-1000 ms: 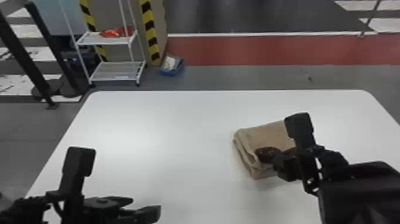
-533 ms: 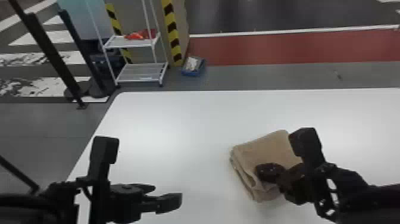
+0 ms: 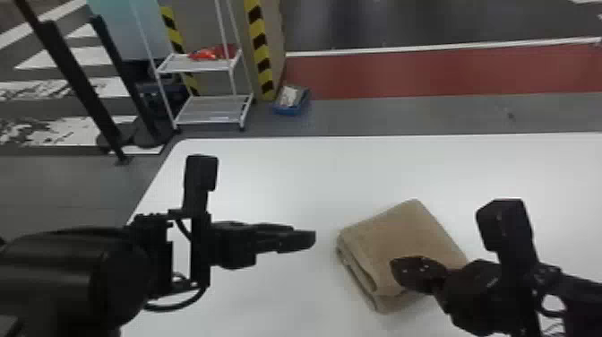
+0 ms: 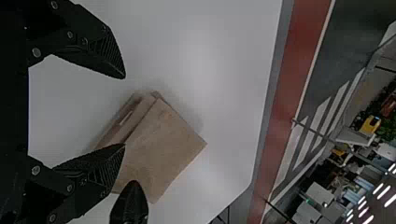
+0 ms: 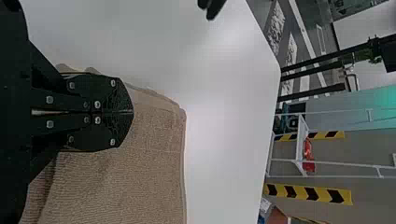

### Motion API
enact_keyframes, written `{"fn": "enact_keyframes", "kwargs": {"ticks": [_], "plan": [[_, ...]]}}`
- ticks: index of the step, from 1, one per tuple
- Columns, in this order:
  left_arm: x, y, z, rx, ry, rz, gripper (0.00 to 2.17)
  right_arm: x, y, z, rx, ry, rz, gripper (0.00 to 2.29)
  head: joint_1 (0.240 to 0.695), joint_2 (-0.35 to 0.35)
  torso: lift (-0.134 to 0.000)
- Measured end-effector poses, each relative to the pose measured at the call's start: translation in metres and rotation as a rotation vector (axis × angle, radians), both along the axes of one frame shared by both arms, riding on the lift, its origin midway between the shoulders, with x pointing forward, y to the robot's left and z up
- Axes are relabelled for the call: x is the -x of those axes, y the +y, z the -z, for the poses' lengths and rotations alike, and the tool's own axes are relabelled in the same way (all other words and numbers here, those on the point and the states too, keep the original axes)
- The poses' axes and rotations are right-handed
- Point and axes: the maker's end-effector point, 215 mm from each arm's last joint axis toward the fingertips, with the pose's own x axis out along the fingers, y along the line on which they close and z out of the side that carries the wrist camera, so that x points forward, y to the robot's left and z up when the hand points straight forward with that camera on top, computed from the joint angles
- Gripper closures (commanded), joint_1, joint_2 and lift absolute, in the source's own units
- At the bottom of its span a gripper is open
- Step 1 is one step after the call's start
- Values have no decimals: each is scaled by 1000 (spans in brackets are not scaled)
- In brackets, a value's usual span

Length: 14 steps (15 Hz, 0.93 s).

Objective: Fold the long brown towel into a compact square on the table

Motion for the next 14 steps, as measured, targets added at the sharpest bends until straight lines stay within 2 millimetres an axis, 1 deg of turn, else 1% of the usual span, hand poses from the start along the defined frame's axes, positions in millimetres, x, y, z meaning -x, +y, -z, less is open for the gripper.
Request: {"fn": "enact_keyframes", "kwargs": {"ticks": [1, 2, 3, 4, 6, 7, 8, 9, 11, 12, 14], "plan": [[-21, -12, -5, 29, -45, 22, 2145, 8, -7, -4, -12, 9, -5, 2105, 695, 77, -124], [-43, -29, -11, 72, -105, 60, 2145, 15, -18, -6, -18, 19, -1, 2105, 695, 45, -124], [-61, -46, -17, 108, -167, 104, 2145, 18, -32, -3, -11, 27, 21, 2105, 695, 17, -124], [-69, -61, -19, 134, -208, 146, 2145, 19, -45, 0, 0, 33, 46, 2105, 695, -19, -124], [-71, -88, -18, 173, -243, 234, 2145, 16, -76, 6, 23, 42, 107, 2105, 695, -85, -124], [-72, -96, -13, 162, -250, 256, 2145, 14, -89, 9, 32, 51, 133, 2105, 695, -141, -124], [-75, -102, -5, 126, -264, 273, 2145, 12, -102, 13, 37, 62, 159, 2105, 695, -160, -124], [-83, -105, 4, 77, -284, 281, 2145, 11, -109, 16, 34, 76, 171, 2105, 695, -171, -124], [-104, -103, 23, -27, -331, 268, 2145, 9, -118, 19, 39, 91, 189, 2105, 695, -177, -124], [-115, -100, 32, -85, -367, 259, 2145, 7, -120, 21, 39, 101, 193, 2105, 695, -176, -124], [-125, -99, 45, -167, -413, 279, 2145, 7, -117, 24, 33, 127, 188, 2105, 695, -168, -124]]}}
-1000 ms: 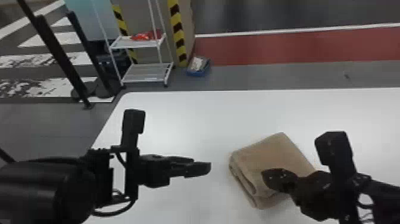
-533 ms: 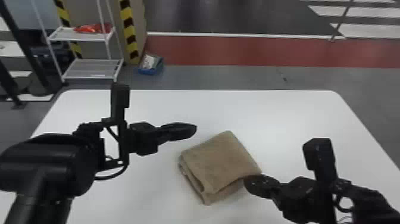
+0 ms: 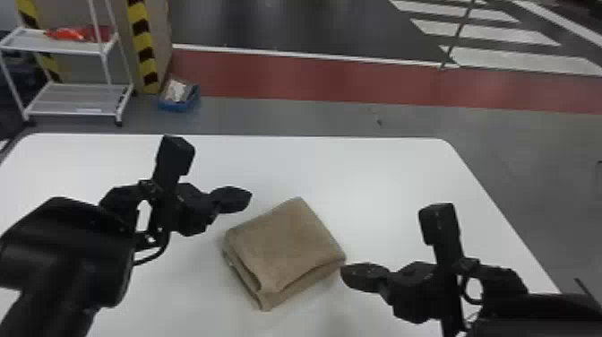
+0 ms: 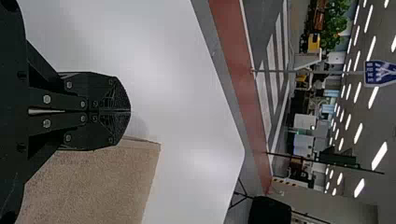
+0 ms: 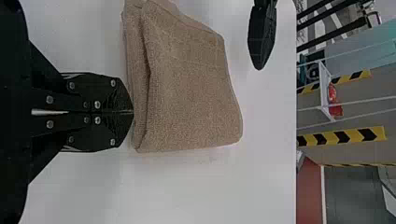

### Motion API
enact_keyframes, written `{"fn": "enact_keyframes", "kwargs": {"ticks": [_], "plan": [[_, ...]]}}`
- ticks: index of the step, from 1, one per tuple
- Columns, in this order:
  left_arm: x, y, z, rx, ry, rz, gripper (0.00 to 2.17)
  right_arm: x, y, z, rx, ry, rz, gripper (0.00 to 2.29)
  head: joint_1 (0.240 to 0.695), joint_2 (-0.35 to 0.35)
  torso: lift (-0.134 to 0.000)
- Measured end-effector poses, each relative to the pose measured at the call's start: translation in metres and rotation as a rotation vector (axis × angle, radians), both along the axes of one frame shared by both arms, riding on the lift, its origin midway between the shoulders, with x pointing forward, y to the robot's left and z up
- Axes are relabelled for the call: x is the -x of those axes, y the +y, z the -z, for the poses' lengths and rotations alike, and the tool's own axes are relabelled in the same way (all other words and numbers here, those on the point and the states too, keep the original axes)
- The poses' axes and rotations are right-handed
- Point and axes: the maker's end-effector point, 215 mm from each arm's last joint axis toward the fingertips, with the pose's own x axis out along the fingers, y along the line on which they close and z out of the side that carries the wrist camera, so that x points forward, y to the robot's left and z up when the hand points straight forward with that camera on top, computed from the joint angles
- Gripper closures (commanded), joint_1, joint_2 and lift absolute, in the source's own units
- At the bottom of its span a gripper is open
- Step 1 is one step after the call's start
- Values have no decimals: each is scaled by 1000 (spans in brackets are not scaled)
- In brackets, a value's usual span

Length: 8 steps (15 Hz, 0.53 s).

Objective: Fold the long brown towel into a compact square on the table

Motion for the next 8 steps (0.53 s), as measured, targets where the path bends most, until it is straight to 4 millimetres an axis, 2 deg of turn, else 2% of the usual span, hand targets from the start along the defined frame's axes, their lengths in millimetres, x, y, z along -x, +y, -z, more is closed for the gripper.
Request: {"fn": "enact_keyframes", "kwargs": {"ticks": [3, 8], "plan": [[-2, 5, 17, -65, -6, 21, 2145, 0, 7, 6, 20, 37, -11, 2105, 695, -153, -124], [15, 10, 36, -120, 57, 85, 2145, -22, 15, 25, 48, 104, -3, 2105, 695, -140, -124]]}}
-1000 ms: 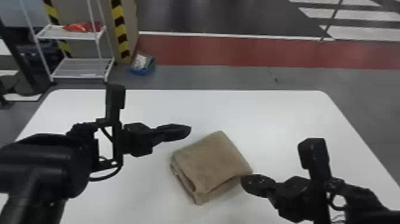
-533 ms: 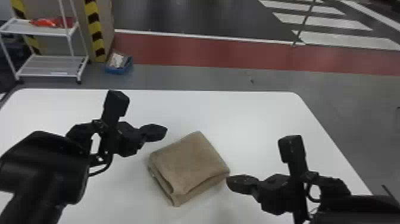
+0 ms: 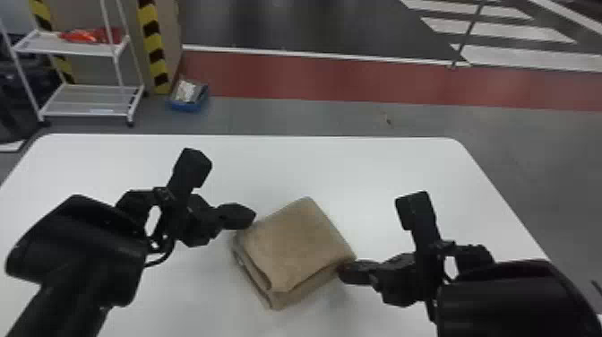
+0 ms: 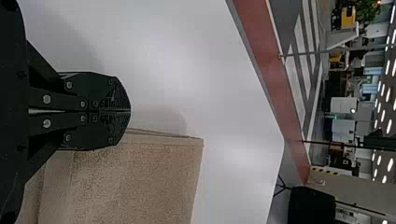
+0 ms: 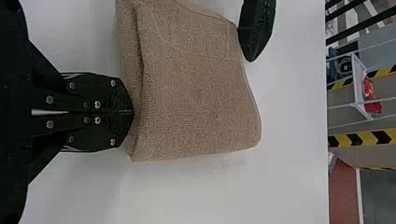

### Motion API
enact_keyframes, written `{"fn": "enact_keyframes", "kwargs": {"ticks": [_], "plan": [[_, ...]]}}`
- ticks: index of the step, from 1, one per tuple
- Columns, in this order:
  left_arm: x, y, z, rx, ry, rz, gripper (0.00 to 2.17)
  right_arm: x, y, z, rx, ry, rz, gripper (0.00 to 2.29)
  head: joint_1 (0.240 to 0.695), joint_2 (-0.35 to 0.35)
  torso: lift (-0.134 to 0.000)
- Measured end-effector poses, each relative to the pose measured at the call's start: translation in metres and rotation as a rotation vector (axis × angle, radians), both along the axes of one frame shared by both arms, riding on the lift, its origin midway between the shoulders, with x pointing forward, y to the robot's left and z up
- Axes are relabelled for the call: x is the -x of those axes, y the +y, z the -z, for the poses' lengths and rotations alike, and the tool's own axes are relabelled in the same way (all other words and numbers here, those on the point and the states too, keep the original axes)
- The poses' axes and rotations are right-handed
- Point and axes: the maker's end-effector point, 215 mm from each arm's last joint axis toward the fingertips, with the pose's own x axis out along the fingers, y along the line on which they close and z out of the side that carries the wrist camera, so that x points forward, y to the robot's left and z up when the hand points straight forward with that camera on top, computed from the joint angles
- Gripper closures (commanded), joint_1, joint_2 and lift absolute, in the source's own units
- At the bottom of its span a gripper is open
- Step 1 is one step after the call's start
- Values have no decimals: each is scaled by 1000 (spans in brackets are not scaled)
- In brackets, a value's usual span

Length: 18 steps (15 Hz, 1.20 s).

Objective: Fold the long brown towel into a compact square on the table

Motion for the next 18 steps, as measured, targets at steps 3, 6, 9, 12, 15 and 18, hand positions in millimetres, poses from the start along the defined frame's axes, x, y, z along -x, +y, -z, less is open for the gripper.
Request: {"fn": "enact_keyframes", "kwargs": {"ticks": [3, 6, 9, 12, 15, 18], "plan": [[11, 8, 9, -23, 39, 28, 2145, -14, 5, 9, 30, 17, -2, 2105, 695, -122, -124], [19, 20, 6, -39, 54, 35, 2145, -30, 3, 13, 76, 10, 14, 2105, 695, -111, -124], [30, 28, 5, -47, 70, 45, 2145, -48, -2, 15, 117, 0, 33, 2105, 695, -105, -124], [42, 35, 9, -52, 97, 49, 2145, -67, -5, 16, 161, -15, 40, 2105, 695, -100, -124], [55, 38, 8, -45, 116, 68, 2145, -86, -10, 13, 200, -39, 50, 2105, 695, -101, -124], [68, 37, 10, -29, 128, 77, 2145, -101, -15, 10, 241, -73, 56, 2105, 695, -104, -124]]}}
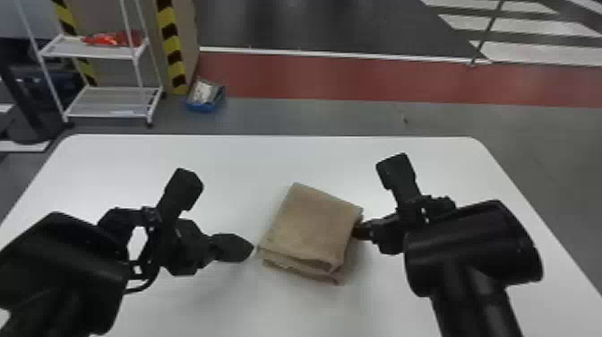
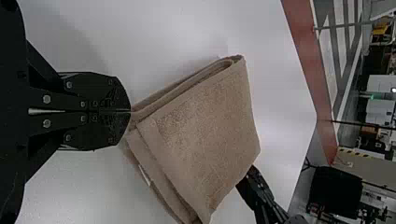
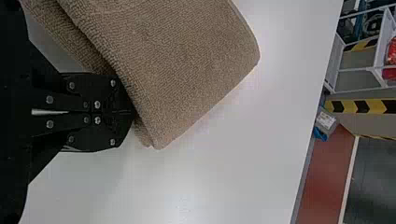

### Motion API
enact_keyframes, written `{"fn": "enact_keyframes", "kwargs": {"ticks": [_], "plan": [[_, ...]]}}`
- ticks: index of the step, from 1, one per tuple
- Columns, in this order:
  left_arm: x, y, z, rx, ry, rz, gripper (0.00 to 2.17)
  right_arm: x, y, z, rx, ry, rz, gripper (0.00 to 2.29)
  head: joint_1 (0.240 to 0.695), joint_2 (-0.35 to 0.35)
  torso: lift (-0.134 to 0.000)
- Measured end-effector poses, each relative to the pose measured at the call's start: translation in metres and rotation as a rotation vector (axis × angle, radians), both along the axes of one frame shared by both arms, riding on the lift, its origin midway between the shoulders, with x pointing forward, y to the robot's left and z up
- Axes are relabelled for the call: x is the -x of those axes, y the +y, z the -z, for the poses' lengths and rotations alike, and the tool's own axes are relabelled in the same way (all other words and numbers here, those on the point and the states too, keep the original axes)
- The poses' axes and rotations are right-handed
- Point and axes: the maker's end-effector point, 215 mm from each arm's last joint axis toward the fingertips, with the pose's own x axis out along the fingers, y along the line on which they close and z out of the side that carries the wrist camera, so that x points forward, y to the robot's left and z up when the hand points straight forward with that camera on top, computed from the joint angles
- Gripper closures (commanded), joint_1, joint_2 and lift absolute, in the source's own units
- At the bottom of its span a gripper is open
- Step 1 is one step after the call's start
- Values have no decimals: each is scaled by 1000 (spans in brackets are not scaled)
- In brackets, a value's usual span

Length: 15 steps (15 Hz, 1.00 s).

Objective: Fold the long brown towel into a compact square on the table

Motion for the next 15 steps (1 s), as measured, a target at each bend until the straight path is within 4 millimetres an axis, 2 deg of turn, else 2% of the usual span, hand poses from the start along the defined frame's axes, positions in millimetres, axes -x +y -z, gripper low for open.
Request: {"fn": "enact_keyframes", "kwargs": {"ticks": [4, 7, 10, 12, 15], "plan": [[18, -14, 1, 39, 18, 26, 2145, -14, 0, -4, 28, -36, -10, 2105, 695, -121, -124], [26, -21, -2, 53, 19, 40, 2145, -16, 9, -6, 27, -52, -36, 2105, 695, -124, -124], [19, -12, -16, 62, -10, 18, 2145, 0, 14, -13, 7, -56, -34, 2105, 695, -108, -124], [9, 3, -26, 72, -22, -17, 2145, 11, 5, -15, 2, -50, 1, 2105, 695, -101, -124], [2, 15, -40, 87, -27, -49, 2145, 2, -8, -18, 24, -53, 36, 2105, 695, -100, -124]]}}
